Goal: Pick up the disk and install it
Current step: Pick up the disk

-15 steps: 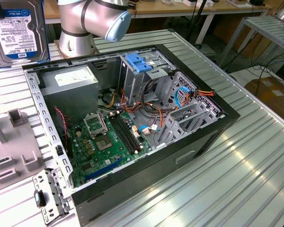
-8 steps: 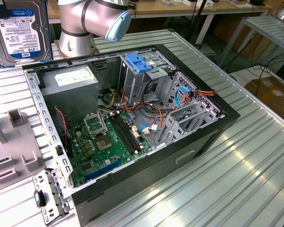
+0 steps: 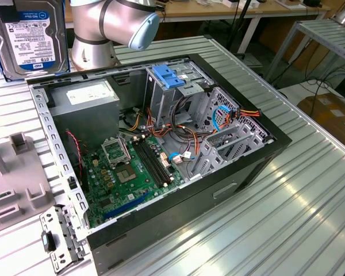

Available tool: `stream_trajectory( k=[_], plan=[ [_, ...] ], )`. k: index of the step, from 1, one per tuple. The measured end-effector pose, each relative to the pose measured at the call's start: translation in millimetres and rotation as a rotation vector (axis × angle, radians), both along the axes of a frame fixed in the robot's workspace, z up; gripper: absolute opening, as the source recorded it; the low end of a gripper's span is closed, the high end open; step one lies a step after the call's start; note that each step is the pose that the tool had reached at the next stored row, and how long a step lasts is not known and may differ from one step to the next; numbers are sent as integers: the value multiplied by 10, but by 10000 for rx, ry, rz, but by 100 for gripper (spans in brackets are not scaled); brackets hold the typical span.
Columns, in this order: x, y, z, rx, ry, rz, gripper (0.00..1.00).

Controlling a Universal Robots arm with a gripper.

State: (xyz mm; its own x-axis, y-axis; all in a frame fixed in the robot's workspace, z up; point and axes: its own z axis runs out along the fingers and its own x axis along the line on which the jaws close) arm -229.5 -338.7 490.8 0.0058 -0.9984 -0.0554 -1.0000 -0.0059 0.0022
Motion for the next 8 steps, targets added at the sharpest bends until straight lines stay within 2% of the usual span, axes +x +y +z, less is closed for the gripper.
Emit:
stream_trajectory(
  k=[8],
  plan=[
    [80, 0, -1, 0, 10, 0, 37]
  ],
)
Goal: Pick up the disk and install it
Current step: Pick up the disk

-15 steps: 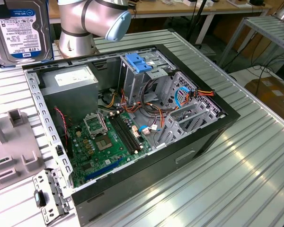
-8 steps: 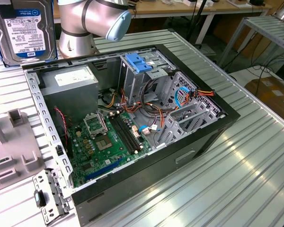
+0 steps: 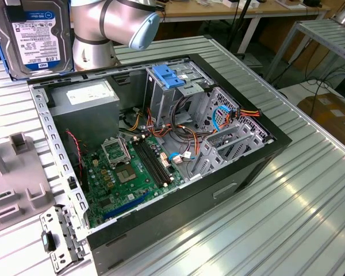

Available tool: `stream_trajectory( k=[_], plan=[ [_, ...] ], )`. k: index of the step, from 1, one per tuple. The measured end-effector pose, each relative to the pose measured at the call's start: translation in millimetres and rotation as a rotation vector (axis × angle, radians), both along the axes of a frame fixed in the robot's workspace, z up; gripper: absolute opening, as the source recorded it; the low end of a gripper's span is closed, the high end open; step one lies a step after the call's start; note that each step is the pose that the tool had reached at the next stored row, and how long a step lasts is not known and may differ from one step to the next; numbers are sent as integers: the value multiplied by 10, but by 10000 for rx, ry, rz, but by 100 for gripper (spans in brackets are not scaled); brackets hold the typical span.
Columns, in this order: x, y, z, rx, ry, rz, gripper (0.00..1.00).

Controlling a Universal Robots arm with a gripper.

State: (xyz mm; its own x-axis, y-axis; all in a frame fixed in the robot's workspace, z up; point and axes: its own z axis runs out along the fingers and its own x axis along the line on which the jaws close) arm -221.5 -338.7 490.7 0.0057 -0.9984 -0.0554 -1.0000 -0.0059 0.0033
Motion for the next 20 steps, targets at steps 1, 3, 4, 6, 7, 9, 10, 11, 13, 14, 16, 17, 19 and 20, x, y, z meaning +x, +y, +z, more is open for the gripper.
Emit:
stream_trajectory(
  k=[1, 3, 4, 6, 7, 9, 10, 11, 13, 14, 16, 17, 19, 20],
  plan=[
    [10, 0, 0, 0, 2, 0, 37],
    [34, 0, -1, 0, 5, 0, 37],
    [42, 0, -1, 0, 5, 0, 37],
    [61, -1, -1, 0, 8, 0, 37],
    [69, 0, -1, 0, 8, 0, 37],
    [88, -1, -2, 0, 10, 0, 37],
    [95, -1, -2, 0, 12, 0, 37],
    [104, -1, -2, 0, 13, 0, 37],
    [136, -1, -3, 0, 17, 0, 37],
    [146, -1, -3, 0, 17, 0, 37],
    [166, -1, -3, -1, 20, 0, 37],
    [176, -1, -3, 0, 21, 0, 37],
    [196, -1, -4, 0, 23, 0, 37],
    [210, -2, -4, 0, 25, 0, 37]
  ],
)
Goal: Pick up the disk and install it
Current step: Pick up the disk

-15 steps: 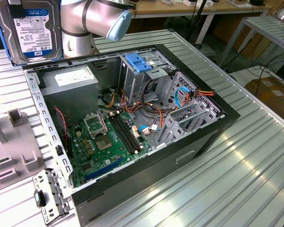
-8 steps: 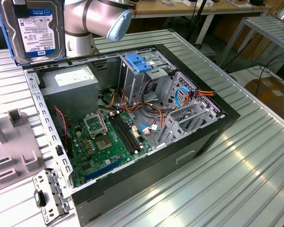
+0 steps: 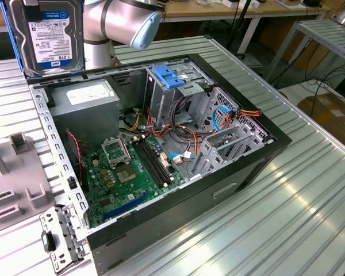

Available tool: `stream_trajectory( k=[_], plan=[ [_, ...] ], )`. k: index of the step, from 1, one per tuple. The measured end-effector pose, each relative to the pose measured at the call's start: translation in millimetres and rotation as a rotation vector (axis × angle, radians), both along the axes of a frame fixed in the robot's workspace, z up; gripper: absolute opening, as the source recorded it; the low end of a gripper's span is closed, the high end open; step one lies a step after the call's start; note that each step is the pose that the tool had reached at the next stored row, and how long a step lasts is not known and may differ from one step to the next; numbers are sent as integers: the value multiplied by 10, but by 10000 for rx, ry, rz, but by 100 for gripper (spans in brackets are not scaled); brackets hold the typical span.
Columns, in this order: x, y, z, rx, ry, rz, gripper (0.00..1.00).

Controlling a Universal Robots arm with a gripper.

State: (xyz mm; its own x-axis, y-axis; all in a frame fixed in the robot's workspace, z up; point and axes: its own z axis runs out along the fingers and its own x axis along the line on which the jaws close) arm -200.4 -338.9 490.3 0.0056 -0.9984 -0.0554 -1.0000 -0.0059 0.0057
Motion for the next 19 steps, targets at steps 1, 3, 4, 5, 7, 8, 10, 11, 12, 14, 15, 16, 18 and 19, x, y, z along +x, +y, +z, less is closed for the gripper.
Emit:
stream_trajectory(
  k=[1, 3, 4, 5, 7, 8, 10, 11, 12, 14, 15, 16, 18, 19],
  plan=[
    [7, 0, 0, 0, 0, 0, 37],
    [29, 0, -1, 0, 3, 0, 37],
    [38, 0, -1, 0, 4, 0, 37],
    [47, 0, -1, 0, 5, 0, 37],
    [68, -1, -1, 0, 7, 0, 37],
    [77, 0, -2, 0, 8, 0, 37],
    [95, -1, -2, 0, 10, 0, 37],
    [103, -1, -2, 0, 11, 0, 37],
    [112, -1, -2, 0, 11, 0, 37],
    [136, -1, -3, 0, 14, 0, 37],
    [147, -1, -3, 0, 16, 0, 37],
    [164, -1, -3, 0, 18, 0, 37],
    [209, -1, -4, 0, 24, 0, 37],
    [230, -1, -5, 0, 28, 0, 37]
  ],
)
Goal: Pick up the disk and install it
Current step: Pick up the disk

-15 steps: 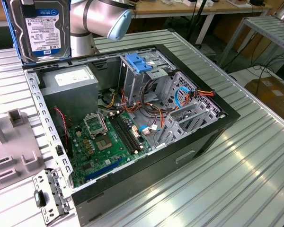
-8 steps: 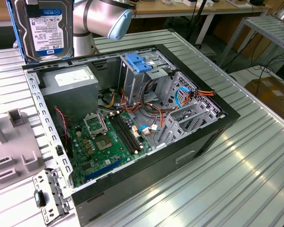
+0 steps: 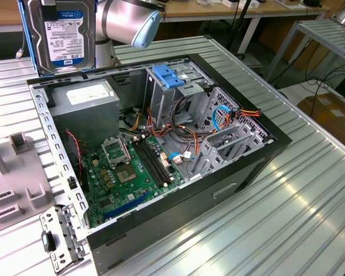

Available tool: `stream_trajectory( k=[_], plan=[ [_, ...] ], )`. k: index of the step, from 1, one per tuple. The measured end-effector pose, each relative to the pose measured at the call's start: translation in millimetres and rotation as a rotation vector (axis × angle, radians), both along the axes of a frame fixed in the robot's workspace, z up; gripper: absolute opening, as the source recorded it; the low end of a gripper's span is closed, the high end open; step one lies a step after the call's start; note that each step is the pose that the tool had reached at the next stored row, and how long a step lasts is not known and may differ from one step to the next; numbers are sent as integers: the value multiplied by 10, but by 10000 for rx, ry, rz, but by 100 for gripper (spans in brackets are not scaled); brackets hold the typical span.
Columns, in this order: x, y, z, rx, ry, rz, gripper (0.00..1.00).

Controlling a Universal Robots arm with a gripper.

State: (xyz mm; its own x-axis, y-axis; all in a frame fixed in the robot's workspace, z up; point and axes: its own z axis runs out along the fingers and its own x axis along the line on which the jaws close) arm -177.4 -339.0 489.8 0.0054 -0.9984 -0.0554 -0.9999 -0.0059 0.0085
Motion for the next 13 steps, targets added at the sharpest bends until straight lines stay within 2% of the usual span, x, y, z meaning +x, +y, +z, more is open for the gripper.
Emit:
stream_trajectory(
  k=[5, 13],
  plan=[
    [54, -6, -2, 0, 8, 1, 37],
    [133, -46, -6, 0, 20, 0, 37]
  ],
)
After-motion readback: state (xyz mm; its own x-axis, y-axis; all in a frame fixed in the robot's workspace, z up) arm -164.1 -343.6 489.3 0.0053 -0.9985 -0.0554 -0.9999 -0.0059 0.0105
